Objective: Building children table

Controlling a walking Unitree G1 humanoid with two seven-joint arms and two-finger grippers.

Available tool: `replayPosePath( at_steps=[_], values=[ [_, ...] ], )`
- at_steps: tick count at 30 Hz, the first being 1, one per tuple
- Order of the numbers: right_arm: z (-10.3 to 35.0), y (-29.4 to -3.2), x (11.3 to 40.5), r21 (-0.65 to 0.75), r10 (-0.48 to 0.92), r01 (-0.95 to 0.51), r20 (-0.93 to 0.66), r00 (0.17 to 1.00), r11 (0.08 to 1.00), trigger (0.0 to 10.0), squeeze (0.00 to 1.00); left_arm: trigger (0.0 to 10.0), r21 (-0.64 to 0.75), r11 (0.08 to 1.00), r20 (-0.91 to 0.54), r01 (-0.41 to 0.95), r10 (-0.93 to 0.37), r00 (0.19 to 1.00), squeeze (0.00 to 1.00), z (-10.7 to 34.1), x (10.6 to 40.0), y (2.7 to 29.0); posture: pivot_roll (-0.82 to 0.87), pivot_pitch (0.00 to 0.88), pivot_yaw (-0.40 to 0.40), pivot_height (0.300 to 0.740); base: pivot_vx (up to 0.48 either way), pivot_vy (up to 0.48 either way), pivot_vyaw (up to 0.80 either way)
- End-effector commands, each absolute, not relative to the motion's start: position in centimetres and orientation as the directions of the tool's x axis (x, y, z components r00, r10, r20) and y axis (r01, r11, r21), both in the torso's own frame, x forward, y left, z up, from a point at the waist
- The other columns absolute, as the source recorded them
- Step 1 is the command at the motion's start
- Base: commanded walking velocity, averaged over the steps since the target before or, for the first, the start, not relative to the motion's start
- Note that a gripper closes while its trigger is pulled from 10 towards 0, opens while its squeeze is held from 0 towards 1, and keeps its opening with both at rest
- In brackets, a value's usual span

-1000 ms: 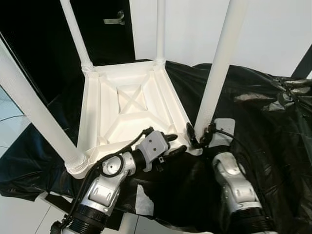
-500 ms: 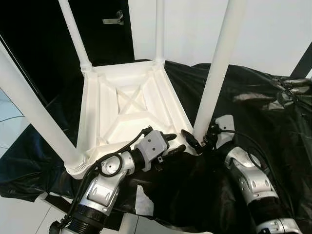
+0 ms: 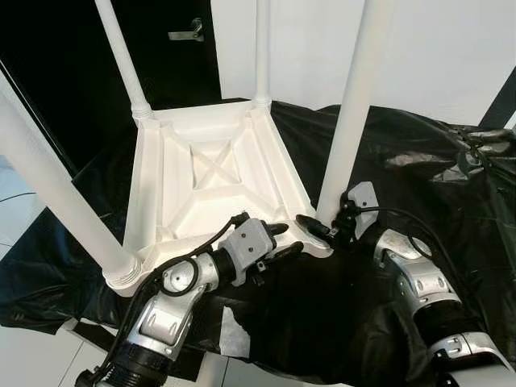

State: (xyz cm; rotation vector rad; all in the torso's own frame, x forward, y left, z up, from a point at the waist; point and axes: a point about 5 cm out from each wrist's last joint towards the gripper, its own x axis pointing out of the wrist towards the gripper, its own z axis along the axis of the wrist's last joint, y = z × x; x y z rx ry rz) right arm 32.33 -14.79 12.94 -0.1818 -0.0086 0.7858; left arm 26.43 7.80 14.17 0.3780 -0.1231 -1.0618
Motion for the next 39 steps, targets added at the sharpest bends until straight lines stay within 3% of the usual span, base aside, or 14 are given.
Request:
replayPosePath(
  at_steps=[1, 7, 8, 13, 17, 26, 29, 30, 33, 34, 36, 37, 38, 39],
  values=[
    [12.3, -14.9, 32.2, -0.149, 0.698, -0.702, -0.084, 0.711, 0.697, 0.0, 0.0, 10.0, 0.361, 0.444, -0.085, 0.82, -0.86, 0.503, 0.0, 14.1, 26.3, 8.1, 0.01, 0.0, -0.014, 0.74, 0.0, 0.0, 0.0],
    [11.7, -15.7, 32.2, -0.152, 0.613, -0.619, -0.091, 0.785, 0.771, 0.0, 0.0, 10.0, 0.358, 0.442, -0.094, 0.822, -0.859, 0.503, 0.0, 13.9, 26.2, 8.2, 0.01, 0.0, -0.013, 0.74, 0.0, 0.0, 0.0],
    [11.4, -16.0, 32.3, -0.149, 0.548, -0.556, -0.093, 0.831, 0.818, 0.0, 0.0, 10.0, 0.357, 0.442, -0.095, 0.823, -0.859, 0.503, 0.0, 13.8, 26.2, 8.2, 0.01, 0.0, -0.014, 0.74, 0.0, 0.0, 0.0],
    [11.2, -16.1, 32.2, -0.146, 0.492, -0.499, -0.083, 0.866, 0.854, 0.0, 0.0, 10.0, 0.357, 0.442, -0.094, 0.823, -0.86, 0.502, 0.0, 13.8, 26.2, 8.1, 0.0, 0.0, -0.014, 0.74, 0.0, 0.0, 0.0],
    [10.5, -15.9, 31.6, -0.103, 0.283, -0.289, -0.063, 0.957, 0.952, 0.0, 0.0, 10.0, 0.356, 0.438, -0.092, 0.825, -0.863, 0.497, 0.0, 13.9, 26.2, 8.0, 0.0, 0.0, -0.015, 0.74, 0.0, 0.0, 0.0],
    [9.6, -14.2, 30.3, -0.052, -0.12, 0.117, -0.071, 0.99, 0.992, 0.0, 0.0, 10.0, 0.354, 0.427, -0.089, 0.832, -0.87, 0.484, 0.0, 13.9, 26.0, 7.7, -0.01, 0.0, -0.018, 0.74, 0.0, 0.0, 0.0],
    [9.3, -13.3, 30.2, -0.02, -0.125, 0.124, -0.094, 0.988, 0.992, 0.0, 0.0, 10.0, 0.354, 0.425, -0.089, 0.833, -0.871, 0.483, 0.0, 13.9, 26.0, 7.6, 0.0, 0.0, -0.02, 0.74, 0.0, 0.0, 0.0],
    [9.6, -13.0, 30.2, -0.014, -0.105, 0.104, -0.072, 0.992, 0.994, 3.9, 0.0, 10.0, 0.354, 0.423, -0.089, 0.834, -0.872, 0.481, 0.0, 13.9, 26.0, 7.5, -0.01, 0.0, -0.018, 0.74, 0.0, 0.0, 0.0],
    [10.0, -12.8, 30.2, -0.016, -0.09, 0.089, -0.051, 0.995, 0.996, 3.9, 0.0, 10.0, 0.353, 0.422, -0.089, 0.835, -0.873, 0.479, 0.0, 14.0, 26.0, 7.5, -0.01, 0.0, -0.018, 0.74, 0.0, 0.0, 0.0],
    [10.2, -12.8, 30.2, -0.014, -0.074, 0.074, -0.039, 0.996, 0.997, 10.0, 0.0, 10.0, 0.354, 0.421, -0.089, 0.835, -0.874, 0.478, 0.0, 14.0, 26.0, 7.5, -0.01, 0.0, -0.019, 0.74, 0.0, 0.0, 0.0],
    [10.3, -12.8, 30.2, -0.019, -0.066, 0.066, -0.029, 0.997, 0.998, 10.0, 0.0, 10.0, 0.355, 0.421, -0.09, 0.835, -0.874, 0.478, 0.0, 14.0, 26.1, 7.4, 0.0, 0.0, -0.02, 0.74, 0.0, 0.0, 0.0],
    [10.3, -12.9, 30.2, -0.022, -0.061, 0.06, -0.029, 0.998, 0.998, 10.0, 0.35, 10.0, 0.355, 0.421, -0.09, 0.835, -0.873, 0.479, 0.0, 14.0, 26.1, 7.5, 0.0, 0.0, -0.02, 0.74, 0.0, 0.0, 0.0],
    [10.4, -12.8, 30.1, -0.021, -0.054, 0.054, -0.022, 0.998, 0.998, 10.0, 1.0, 10.0, 0.356, 0.422, -0.09, 0.834, -0.872, 0.48, 0.0, 14.0, 26.1, 7.5, 0.0, 0.0, -0.021, 0.74, 0.0, 0.0, 0.0],
    [10.6, -12.6, 29.9, -0.023, -0.035, 0.035, -0.006, 0.999, 0.999, 10.0, 1.0, 10.0, 0.356, 0.426, -0.089, 0.832, -0.871, 0.484, 0.0, 14.1, 26.1, 7.5, 0.0, 0.0, -0.022, 0.74, 0.0, 0.0, 0.0]
  ],
)
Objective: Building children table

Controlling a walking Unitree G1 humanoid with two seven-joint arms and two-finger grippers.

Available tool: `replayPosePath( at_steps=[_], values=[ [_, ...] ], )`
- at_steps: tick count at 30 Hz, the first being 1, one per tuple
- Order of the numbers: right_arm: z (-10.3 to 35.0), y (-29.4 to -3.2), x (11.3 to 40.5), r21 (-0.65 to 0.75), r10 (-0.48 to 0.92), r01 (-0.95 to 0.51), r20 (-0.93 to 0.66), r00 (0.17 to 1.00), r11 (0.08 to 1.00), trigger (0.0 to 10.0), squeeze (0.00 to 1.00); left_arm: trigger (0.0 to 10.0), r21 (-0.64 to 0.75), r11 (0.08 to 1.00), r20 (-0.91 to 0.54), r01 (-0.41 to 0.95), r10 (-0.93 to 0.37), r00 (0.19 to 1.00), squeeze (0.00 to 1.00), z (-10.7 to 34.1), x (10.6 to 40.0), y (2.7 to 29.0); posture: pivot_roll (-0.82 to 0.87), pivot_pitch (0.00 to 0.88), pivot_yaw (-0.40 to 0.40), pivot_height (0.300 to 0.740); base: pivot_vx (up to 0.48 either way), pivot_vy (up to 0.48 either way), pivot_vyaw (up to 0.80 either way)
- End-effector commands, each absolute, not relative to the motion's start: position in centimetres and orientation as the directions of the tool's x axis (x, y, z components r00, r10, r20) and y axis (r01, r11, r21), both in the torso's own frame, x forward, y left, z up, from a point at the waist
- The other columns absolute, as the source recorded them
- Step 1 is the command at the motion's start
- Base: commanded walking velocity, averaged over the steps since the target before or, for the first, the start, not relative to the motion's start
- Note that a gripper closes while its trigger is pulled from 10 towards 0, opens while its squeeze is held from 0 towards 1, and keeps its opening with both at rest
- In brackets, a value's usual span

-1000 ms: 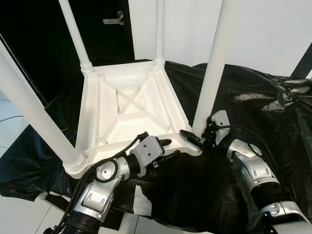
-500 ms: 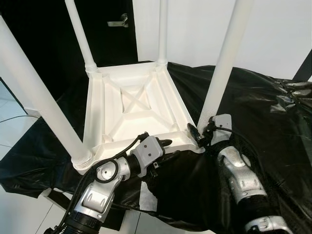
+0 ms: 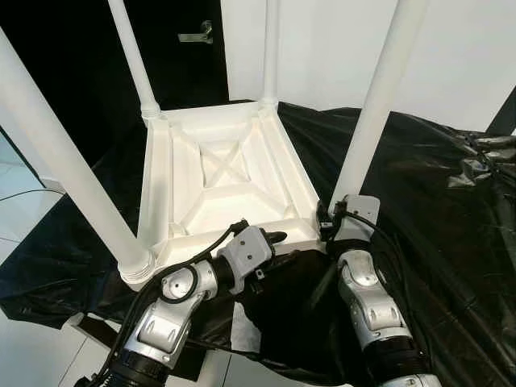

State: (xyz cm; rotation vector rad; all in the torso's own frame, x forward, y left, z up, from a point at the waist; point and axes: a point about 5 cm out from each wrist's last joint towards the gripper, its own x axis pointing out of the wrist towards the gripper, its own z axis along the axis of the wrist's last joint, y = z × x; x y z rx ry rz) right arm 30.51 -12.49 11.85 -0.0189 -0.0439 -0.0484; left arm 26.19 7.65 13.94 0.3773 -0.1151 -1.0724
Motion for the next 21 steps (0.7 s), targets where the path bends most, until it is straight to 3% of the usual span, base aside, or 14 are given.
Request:
replayPosePath(
  at_steps=[1, 11, 12, 13, 14, 21],
  values=[
    [10.6, -12.6, 29.9, -0.023, -0.035, 0.035, -0.006, 0.999, 0.999, 10.0, 1.0, 10.0, 0.356, 0.426, -0.089, 0.832, -0.871, 0.484, 0.0, 14.1, 26.1, 7.5, 0.0, 0.0, -0.022, 0.74, 0.0, 0.0, 0.0],
    [11.7, -12.2, 28.9, -0.01, 0.046, -0.045, 0.067, 0.997, 0.999, 10.0, 0.99, 10.0, 0.336, 0.489, -0.083, 0.805, -0.836, 0.543, 0.0, 14.5, 25.5, 9.3, 0.01, 0.0, -0.032, 0.74, 0.0, 0.0, 0.0],
    [11.7, -12.5, 28.6, -0.014, 0.048, -0.047, 0.072, 0.996, 0.999, 10.0, 0.0, 10.0, 0.327, 0.501, -0.095, 0.801, -0.826, 0.555, 0.0, 14.4, 24.9, 10.2, 0.02, 0.0, -0.037, 0.74, 0.0, 0.0, 0.0],
    [11.7, -12.5, 28.6, -0.014, 0.048, -0.047, 0.072, 0.996, 0.999, 10.0, 0.0, 10.0, 0.327, 0.501, -0.095, 0.801, -0.826, 0.555, 0.0, 14.4, 24.9, 10.2, 0.02, 0.0, -0.037, 0.74, 0.0, 0.0, 0.0],
    [11.7, -12.8, 28.1, -0.019, 0.075, -0.074, 0.087, 0.993, 0.997, 10.0, 0.0, 10.0, 0.297, 0.497, -0.144, 0.815, -0.82, 0.553, 0.0, 14.3, 23.1, 12.4, 0.03, 0.0, -0.041, 0.74, 0.0, 0.0, 0.0],
    [11.6, -13.1, 27.5, -0.043, 0.121, -0.118, 0.084, 0.989, 0.992, 10.0, 0.0, 10.0, 0.257, 0.48, -0.232, 0.839, -0.812, 0.535, 0.0, 14.2, 20.2, 15.9, 0.05, 0.0, -0.047, 0.74, 0.0, 0.0, 0.0]
  ],
)
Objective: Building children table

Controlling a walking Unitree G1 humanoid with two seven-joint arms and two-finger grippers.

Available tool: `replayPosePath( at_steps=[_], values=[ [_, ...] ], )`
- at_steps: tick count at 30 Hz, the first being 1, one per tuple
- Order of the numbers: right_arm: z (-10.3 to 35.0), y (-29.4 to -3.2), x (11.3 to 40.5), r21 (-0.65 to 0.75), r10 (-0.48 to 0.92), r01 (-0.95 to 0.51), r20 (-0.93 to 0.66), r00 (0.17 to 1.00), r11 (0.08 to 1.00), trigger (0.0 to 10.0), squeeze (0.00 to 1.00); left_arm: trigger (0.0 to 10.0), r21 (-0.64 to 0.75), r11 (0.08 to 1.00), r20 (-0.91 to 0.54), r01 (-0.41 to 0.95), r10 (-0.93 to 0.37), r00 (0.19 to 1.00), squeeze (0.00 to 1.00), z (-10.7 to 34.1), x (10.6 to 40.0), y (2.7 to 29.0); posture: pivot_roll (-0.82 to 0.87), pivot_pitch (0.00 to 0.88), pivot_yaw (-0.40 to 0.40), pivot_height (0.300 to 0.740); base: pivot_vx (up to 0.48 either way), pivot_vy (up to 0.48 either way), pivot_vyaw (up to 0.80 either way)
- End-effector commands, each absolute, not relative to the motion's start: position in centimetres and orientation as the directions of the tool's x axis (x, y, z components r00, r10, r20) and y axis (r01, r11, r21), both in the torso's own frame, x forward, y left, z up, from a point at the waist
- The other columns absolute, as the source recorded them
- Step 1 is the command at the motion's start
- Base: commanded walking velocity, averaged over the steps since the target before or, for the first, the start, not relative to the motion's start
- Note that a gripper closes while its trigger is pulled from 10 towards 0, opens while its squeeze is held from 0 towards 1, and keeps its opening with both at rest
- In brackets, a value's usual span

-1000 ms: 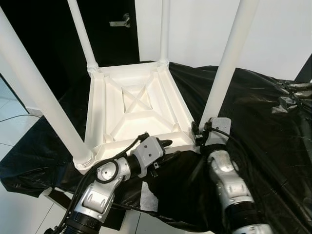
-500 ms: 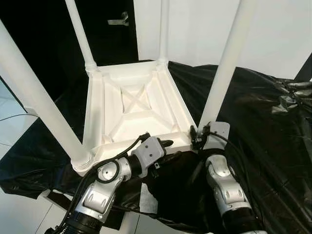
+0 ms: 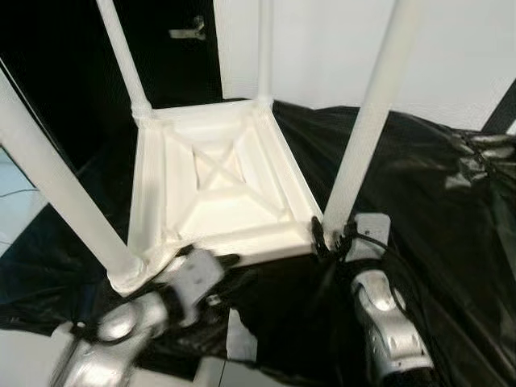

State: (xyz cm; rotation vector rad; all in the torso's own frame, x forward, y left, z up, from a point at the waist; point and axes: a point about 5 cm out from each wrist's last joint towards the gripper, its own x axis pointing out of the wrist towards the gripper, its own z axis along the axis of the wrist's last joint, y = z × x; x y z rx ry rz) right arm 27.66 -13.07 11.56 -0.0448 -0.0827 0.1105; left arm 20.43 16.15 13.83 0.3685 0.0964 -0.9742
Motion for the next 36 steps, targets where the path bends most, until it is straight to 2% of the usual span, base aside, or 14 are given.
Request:
replayPosePath(
  at_steps=[1, 2, 5, 6, 11, 15, 20, 22, 26, 28, 29, 32, 33, 36],
  values=[
    [11.5, -13.1, 27.4, -0.055, 0.139, -0.135, 0.077, 0.987, 0.989, 10.0, 0.0, 10.0, 0.257, 0.491, -0.254, 0.832, -0.797, 0.548, 0.0, 14.2, 20.1, 16.7, 0.05, 0.0, -0.047, 0.74, 0.0, 0.0, 0.0],
    [11.4, -13.2, 27.2, -0.047, 0.152, -0.149, 0.07, 0.986, 0.988, 10.0, 0.0, 10.0, 0.254, 0.506, -0.281, 0.824, -0.777, 0.564, 0.0, 14.2, 19.8, 17.9, 0.06, 0.0, -0.049, 0.74, 0.0, 0.0, 0.0],
    [11.2, -13.3, 27.2, -0.057, 0.156, -0.153, 0.054, 0.986, 0.987, 10.0, 0.0, 10.0, 0.256, 0.522, -0.303, 0.814, -0.756, 0.58, 0.0, 14.3, 19.7, 19.0, 0.06, 0.0, -0.049, 0.74, 0.0, 0.0, 0.0],
    [10.8, -14.1, 27.3, -0.063, 0.117, -0.115, 0.029, 0.993, 0.991, 10.0, 0.0, 10.0, 0.266, 0.549, -0.321, 0.792, -0.724, 0.61, 0.0, 14.5, 19.6, 20.4, 0.06, 0.0, -0.047, 0.74, 0.0, 0.0, 0.0],
    [10.4, -15.4, 27.5, -0.053, 0.045, -0.045, 0.002, 0.999, 0.998, 10.0, 0.0, 10.0, 0.28, 0.584, -0.331, 0.762, -0.686, 0.648, 0.0, 14.9, 19.4, 22.0, 0.06, 0.0, -0.041, 0.74, 0.0, 0.0, 0.0],
    [10.3, -17.2, 27.6, -0.035, -0.089, 0.089, -0.006, 0.996, 0.995, 10.0, 0.0, 10.0, 0.263, 0.671, -0.253, 0.694, -0.646, 0.72, 0.0, 16.1, 18.8, 24.1, 0.05, 0.0, -0.039, 0.74, 0.0, 0.0, 0.0],
    [10.5, -17.7, 27.7, -0.01, -0.123, 0.123, 0.003, 0.992, 0.992, 10.0, 0.0, 10.0, 0.231, 0.685, -0.248, 0.691, -0.645, 0.723, 0.0, 15.9, 17.6, 24.9, 0.05, 0.0, -0.034, 0.74, 0.0, 0.0, 0.0],
    [10.9, -18.8, 28.3, -0.023, -0.153, 0.153, 0.015, 0.988, 0.988, 10.0, 0.0, 10.0, 0.215, 0.684, -0.282, 0.697, -0.639, 0.715, 0.0, 15.3, 16.1, 25.5, 0.05, 0.0, -0.039, 0.74, 0.0, 0.0, 0.0],
    [11.2, -19.7, 28.6, -0.031, -0.195, 0.195, 0.024, 0.981, 0.98, 10.0, 0.0, 10.0, 0.235, 0.707, -0.319, 0.667, -0.593, 0.74, 0.0, 14.9, 16.1, 26.8, 0.06, 0.0, -0.042, 0.74, 0.0, 0.0, 0.0],
    [11.3, -20.0, 28.7, -0.036, -0.206, 0.207, 0.027, 0.978, 0.978, 10.0, 0.0, 10.0, 0.247, 0.718, -0.331, 0.651, -0.569, 0.753, 0.0, 14.8, 16.2, 27.4, 0.06, 0.0, -0.042, 0.74, 0.0, 0.0, 0.0],
    [11.3, -20.2, 28.6, -0.043, -0.221, 0.222, 0.03, 0.975, 0.974, 10.0, 0.0, 10.0, 0.294, 0.76, -0.305, 0.58, -0.501, 0.81, 0.0, 15.2, 17.6, 28.9, 0.06, 0.0, -0.048, 0.74, 0.0, 0.0, 0.0],
    [11.2, -20.1, 28.5, -0.043, -0.222, 0.223, 0.032, 0.975, 0.974, 10.0, 0.0, 10.0, 0.31, 0.777, -0.286, 0.548, -0.474, 0.833, 0.0, 15.4, 18.2, 29.4, 0.06, 0.0, -0.048, 0.74, 0.0, 0.0, 0.0],
    [11.1, -19.8, 28.3, -0.043, -0.206, 0.207, 0.029, 0.978, 0.977, 10.0, 0.0, 10.0, 0.319, 0.817, -0.24, 0.481, -0.421, 0.875, 0.0, 15.7, 19.4, 30.2, 0.06, 0.0, -0.045, 0.74, 0.0, 0.0, 0.0],
    [11.0, -18.4, 27.7, -0.047, -0.143, 0.145, 0.033, 0.989, 0.988, 10.0, 0.0, 10.0, 0.363, 0.848, -0.17, 0.386, -0.347, 0.922, 0.0, 16.1, 22.2, 31.0, 0.04, 0.0, -0.035, 0.74, 0.0, 0.0, 0.0]
  ],
)
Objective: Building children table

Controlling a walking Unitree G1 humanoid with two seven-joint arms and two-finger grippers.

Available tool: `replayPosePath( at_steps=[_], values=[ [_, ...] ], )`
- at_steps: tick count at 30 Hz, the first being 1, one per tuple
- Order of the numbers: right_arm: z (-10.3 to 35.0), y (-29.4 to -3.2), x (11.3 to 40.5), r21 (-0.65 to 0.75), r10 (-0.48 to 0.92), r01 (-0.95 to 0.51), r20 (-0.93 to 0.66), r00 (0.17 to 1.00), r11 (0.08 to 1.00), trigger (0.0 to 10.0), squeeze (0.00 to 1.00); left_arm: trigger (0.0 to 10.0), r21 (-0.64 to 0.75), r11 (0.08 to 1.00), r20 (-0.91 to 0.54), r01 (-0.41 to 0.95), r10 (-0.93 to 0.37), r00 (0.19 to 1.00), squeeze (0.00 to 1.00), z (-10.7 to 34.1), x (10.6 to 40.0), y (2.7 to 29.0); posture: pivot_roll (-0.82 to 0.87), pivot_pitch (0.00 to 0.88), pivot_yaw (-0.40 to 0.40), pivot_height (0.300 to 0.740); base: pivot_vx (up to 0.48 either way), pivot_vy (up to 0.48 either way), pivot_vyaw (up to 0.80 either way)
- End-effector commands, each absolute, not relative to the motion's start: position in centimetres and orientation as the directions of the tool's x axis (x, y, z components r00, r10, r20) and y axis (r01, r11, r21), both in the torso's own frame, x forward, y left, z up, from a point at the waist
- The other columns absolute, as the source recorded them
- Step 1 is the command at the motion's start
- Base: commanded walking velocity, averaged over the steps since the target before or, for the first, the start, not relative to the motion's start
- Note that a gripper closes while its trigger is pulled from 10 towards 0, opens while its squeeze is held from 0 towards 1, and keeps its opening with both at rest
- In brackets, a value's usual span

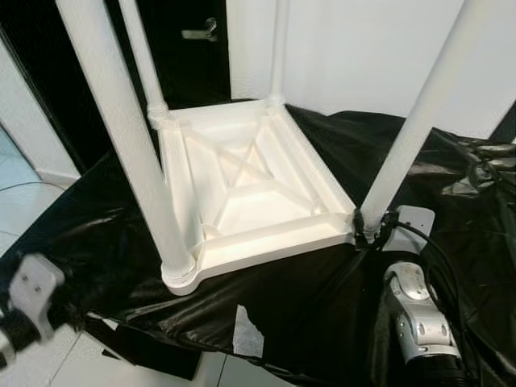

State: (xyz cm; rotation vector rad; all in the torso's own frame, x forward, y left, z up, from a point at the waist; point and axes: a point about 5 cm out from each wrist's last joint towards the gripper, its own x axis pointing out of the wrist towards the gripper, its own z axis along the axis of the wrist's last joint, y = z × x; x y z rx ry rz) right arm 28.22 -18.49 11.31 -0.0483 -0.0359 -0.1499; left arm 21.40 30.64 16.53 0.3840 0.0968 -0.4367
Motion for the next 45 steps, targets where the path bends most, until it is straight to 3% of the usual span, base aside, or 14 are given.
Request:
replayPosePath(
  at_steps=[1, 3, 13, 17, 20, 23, 26, 31, 34, 37, 45],
  values=[
    [11.0, -18.4, 27.7, -0.047, -0.143, 0.145, 0.033, 0.989, 0.988, 10.0, 0.0, 10.0, 0.363, 0.848, -0.17, 0.386, -0.347, 0.922, 0.0, 16.1, 22.2, 31.0, 0.04, 0.0, -0.035, 0.74, 0.0, 0.0, 0.0],
    [10.8, -17.6, 26.9, -0.046, -0.106, 0.107, 0.022, 0.994, 0.993, 10.0, 0.0, 10.0, 0.398, 0.857, -0.114, 0.327, -0.307, 0.945, 0.0, 16.5, 24.8, 30.9, 0.02, 0.0, -0.024, 0.74, 0.0, 0.0, 0.0],
    [9.9, -17.0, 25.0, -0.052, -0.026, 0.024, -0.025, 0.999, 0.998, 10.0, 0.0, 10.0, 0.358, 0.896, 0.004, 0.264, -0.284, 0.959, 0.0, 17.0, 30.2, 29.3, -0.03, 0.0, 0.002, 0.74, 0.0, 0.0, 0.0],
    [8.8, -16.8, 24.6, -0.042, 0.001, -0.005, -0.1, 0.995, 0.999, 10.0, 0.0, 10.0, 0.194, 0.91, 0.126, 0.367, -0.394, 0.911, 0.0, 17.9, 32.9, 25.9, -0.06, 0.0, 0.015, 0.74, 0.0, 0.0, 0.0],
    [8.3, -16.8, 24.9, -0.021, -0.016, 0.014, -0.13, 0.991, 1.0, 10.0, 0.0, 10.0, 0.123, 0.864, 0.183, 0.488, -0.503, 0.845, 0.0, 18.4, 33.6, 23.4, -0.07, 0.0, 0.011, 0.74, 0.0, 0.0, 0.0],
    [8.3, -16.6, 25.2, -0.01, -0.02, 0.019, -0.133, 0.991, 1.0, 10.0, 0.0, 10.0, 0.078, 0.82, 0.219, 0.568, -0.57, 0.792, 0.0, 18.8, 33.6, 22.0, -0.07, 0.0, 0.009, 0.74, 0.0, 0.0, 0.0],
    [8.4, -16.1, 26.2, 0.028, -0.016, 0.02, -0.136, 0.991, 0.999, 10.0, 0.0, 10.0, 0.046, 0.652, 0.325, 0.757, -0.726, 0.606, 0.0, 19.6, 32.0, 18.7, -0.07, 0.0, 0.003, 0.74, 0.0, 0.0, 0.0],
    [8.2, -15.8, 27.0, 0.04, -0.009, 0.015, -0.154, 0.988, 0.999, 10.0, 0.0, 10.0, 0.028, 0.531, 0.324, 0.847, -0.806, 0.495, 0.0, 18.5, 29.5, 16.9, -0.07, 0.0, 0.006, 0.74, 0.0, 0.0, 0.0],
    [8.2, -15.9, 27.3, 0.046, -0.01, 0.018, -0.16, 0.987, 0.999, 10.0, 0.0, 10.0, 0.019, 0.491, 0.314, 0.871, -0.83, 0.461, 0.0, 18.0, 28.4, 16.4, -0.07, 0.0, 0.009, 0.74, 0.0, 0.0, 0.0],
    [8.1, -16.1, 28.2, 0.052, -0.003, 0.013, -0.18, 0.984, 0.999, 10.0, 0.0, 10.0, -0.024, 0.394, 0.31, 0.919, -0.871, 0.381, 0.0, 16.8, 25.5, 14.2, -0.04, 0.0, -0.002, 0.74, 0.0, 0.0, 0.0],
    [8.4, -16.0, 30.1, 0.034, 0.037, -0.031, -0.173, 0.984, 0.999, 10.0, 0.0, 10.0, -0.085, 0.34, 0.315, 0.937, -0.883, 0.349, 0.0, 16.4, 22.4, 11.4, -0.02, 0.0, -0.006, 0.74, 0.0, 0.0, 0.0]
  ],
)
